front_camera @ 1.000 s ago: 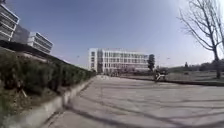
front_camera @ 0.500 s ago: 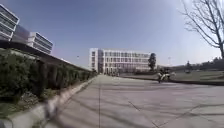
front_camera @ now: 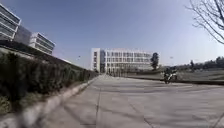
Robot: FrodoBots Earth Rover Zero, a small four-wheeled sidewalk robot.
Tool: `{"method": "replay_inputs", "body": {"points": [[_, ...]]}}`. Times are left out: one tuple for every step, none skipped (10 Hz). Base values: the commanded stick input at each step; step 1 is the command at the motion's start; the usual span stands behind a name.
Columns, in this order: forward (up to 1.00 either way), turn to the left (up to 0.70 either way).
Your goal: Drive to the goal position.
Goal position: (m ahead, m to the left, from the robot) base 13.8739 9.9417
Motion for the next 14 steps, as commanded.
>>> {"method": "replay_inputs", "body": {"points": [[1.00,0.10],[1.00,0.04],[1.00,0.08],[1.00,0.14],[1.00,0.14],[1.00,0.12],[1.00,0.07],[1.00,0.08],[1.00,0.06],[1.00,0.04],[1.00,0.03],[1.00,0.03],[1.00,0.04],[1.00,0.05]]}}
